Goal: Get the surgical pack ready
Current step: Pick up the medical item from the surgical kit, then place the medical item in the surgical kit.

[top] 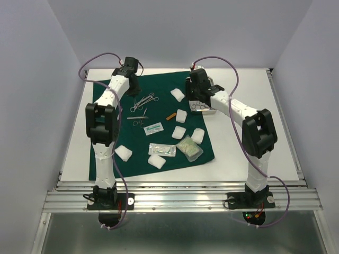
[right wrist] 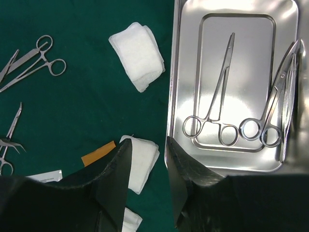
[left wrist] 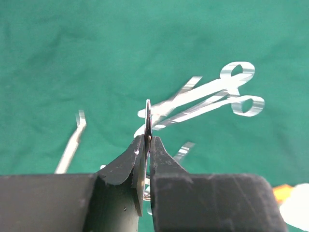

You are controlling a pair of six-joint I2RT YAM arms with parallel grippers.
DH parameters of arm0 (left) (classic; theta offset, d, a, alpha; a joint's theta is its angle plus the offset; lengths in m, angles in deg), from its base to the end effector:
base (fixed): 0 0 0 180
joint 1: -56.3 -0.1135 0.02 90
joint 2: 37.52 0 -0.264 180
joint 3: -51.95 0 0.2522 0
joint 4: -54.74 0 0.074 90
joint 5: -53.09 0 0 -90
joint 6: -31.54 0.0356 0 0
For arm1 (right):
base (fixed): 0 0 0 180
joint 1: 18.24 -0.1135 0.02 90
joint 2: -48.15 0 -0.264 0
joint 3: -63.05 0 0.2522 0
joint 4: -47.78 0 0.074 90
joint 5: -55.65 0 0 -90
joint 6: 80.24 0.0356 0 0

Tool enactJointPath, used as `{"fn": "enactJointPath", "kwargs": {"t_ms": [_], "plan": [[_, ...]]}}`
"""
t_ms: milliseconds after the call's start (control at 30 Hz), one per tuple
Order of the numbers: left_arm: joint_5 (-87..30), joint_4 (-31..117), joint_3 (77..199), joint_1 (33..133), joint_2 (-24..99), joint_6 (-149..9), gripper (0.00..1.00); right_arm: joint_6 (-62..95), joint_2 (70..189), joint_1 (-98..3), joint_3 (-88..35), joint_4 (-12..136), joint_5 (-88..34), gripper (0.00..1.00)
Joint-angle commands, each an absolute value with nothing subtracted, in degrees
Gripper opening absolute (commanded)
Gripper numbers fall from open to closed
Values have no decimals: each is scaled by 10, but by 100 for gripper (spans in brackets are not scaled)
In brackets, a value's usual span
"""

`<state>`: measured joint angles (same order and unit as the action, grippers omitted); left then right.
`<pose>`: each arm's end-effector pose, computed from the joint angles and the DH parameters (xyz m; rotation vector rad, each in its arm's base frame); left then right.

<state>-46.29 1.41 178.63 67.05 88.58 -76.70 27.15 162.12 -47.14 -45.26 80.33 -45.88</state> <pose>0.4862 -0.0864 0.2425 -0.2298 2.4634 -0.0122 0.4095 0.2179 0.2625 -0.1148 2.2278 0.2183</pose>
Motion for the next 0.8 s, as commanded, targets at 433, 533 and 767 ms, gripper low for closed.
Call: {"fn": "enactJointPath", "kwargs": {"t_ms": [433, 533, 767], "plan": [[-418, 71, 1858, 782, 916, -898, 0, 273, 1565, -470, -426, 777, -477, 41], [-417, 80, 1869, 788, 948, -914, 3, 274, 1563, -470, -423, 774, -474, 41], [-396, 88, 1875, 792, 948, -891, 50, 290, 1570, -470, -425, 769, -423, 41]]}}
